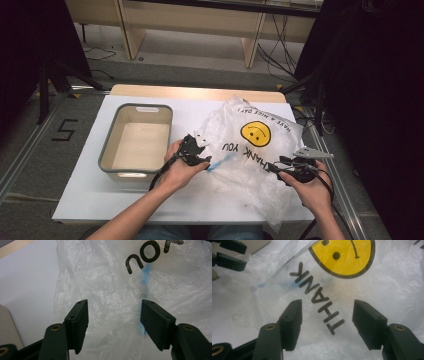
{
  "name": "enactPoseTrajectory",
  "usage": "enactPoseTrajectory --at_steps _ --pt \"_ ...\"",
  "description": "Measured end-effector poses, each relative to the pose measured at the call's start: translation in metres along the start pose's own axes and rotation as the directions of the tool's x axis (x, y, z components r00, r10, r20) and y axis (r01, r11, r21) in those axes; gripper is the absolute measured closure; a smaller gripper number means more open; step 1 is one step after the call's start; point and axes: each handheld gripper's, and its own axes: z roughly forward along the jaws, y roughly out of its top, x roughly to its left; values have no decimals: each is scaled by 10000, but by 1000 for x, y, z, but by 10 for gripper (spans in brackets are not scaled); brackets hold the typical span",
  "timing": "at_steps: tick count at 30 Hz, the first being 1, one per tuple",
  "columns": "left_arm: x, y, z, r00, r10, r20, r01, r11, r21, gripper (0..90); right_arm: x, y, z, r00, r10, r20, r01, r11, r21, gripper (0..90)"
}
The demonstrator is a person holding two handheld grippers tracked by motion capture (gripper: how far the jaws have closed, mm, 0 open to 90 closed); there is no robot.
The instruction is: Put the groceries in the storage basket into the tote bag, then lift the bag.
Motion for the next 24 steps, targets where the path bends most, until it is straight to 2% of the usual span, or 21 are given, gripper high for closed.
enactPoseTrajectory --at_steps 3,7,15,19,24 --pt "0 -1 0 10000 -26 75 26 10000 25 389 0 -4 3 10000 15 27 -16 9998 192 416" --pt "0 0 -1 9997 -73 215 73 10000 -10 386 1 -4 3 10000 -44 82 43 9999 165 412" --pt "1 0 -1 9999 -69 134 69 10000 19 380 2 -4 4 9998 -123 180 119 9997 235 412" --pt "2 0 0 10000 -74 56 74 10000 47 379 3 -4 3 10000 -88 13 88 9997 207 409" --pt "0 0 1 9999 -104 75 104 9999 10 371 3 -4 1 9997 -109 238 102 9995 298 406"
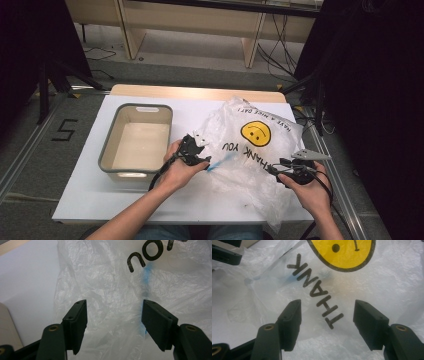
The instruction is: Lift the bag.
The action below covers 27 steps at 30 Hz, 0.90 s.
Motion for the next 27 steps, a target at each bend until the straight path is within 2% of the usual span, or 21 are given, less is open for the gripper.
enactPoseTrajectory --at_steps 5,8,11,18,22,27 --pt "1 -1 2 10000 -15 -10 15 9999 118 365 -1 -3 -2 9996 227 165 -232 9994 264 402" --pt "1 -2 4 9999 -131 -11 132 9998 172 359 -1 -7 -2 9990 408 169 -419 9967 700 392" --pt "1 -2 7 9998 -196 -92 199 9993 314 351 -2 -9 -4 9978 454 483 -499 9940 969 391" --pt "2 -3 9 9996 -211 -200 220 9987 469 347 -9 -18 -11 9919 942 854 -1081 9783 1770 381" --pt "2 -4 11 9998 -143 -163 153 9979 630 348 -9 -23 -13 9874 1292 915 -1465 9650 2175 396" --pt "1 -4 13 9997 -81 -211 95 9978 658 354 -10 -25 -13 9837 1440 1080 -1665 9558 2422 420"
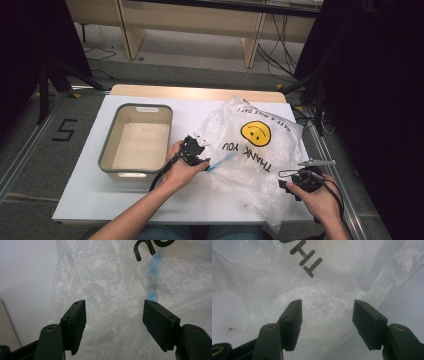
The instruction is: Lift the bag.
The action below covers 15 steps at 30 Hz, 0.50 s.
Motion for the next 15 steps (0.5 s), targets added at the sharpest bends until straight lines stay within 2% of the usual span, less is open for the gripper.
enactPoseTrajectory --at_steps 4,8,14,15 --pt "0 -1 0 9999 77 -75 -77 10000 14 354 1 -2 3 9999 160 -49 -157 9985 522 421" --pt "1 -1 -2 9999 48 -97 -48 10000 13 354 3 -5 11 10000 89 -42 -83 9930 1175 438" --pt "1 -1 -2 9999 18 -107 -18 10000 24 353 8 -5 18 9999 -128 107 111 9889 1482 472" --pt "1 -1 -2 9999 39 -107 -39 10000 24 354 8 -6 19 9994 -301 147 275 9879 1526 483"
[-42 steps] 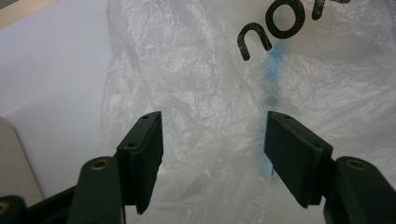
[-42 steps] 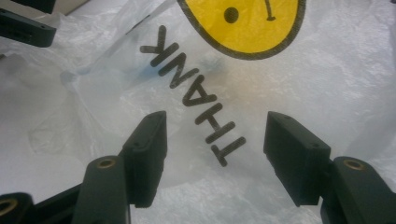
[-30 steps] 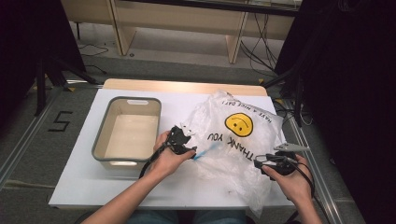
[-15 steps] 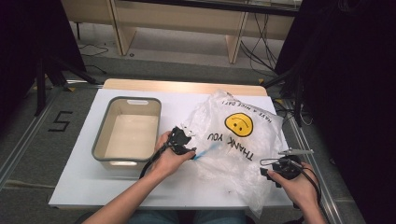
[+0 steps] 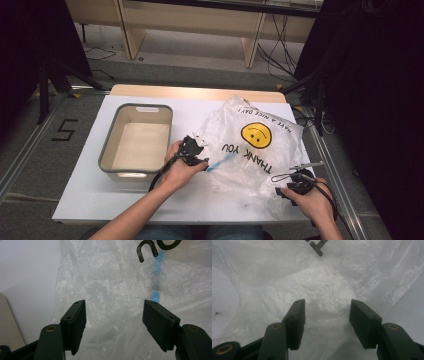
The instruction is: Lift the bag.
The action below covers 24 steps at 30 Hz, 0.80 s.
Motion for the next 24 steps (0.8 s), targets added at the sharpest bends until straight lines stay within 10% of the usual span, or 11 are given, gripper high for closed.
enactPoseTrajectory --at_steps 11,20,24 --pt "1 0 -2 10000 -35 -61 35 9999 -143 359 5 0 5 9950 -879 476 867 9959 270 653" --pt "-1 0 -3 10000 -4 -2 4 10000 -88 357 2 4 6 9862 -1657 -56 1658 9853 402 900" --pt "-2 0 -2 10000 -15 -81 14 9999 -172 353 -4 9 7 9783 -1986 587 1974 9800 270 900"
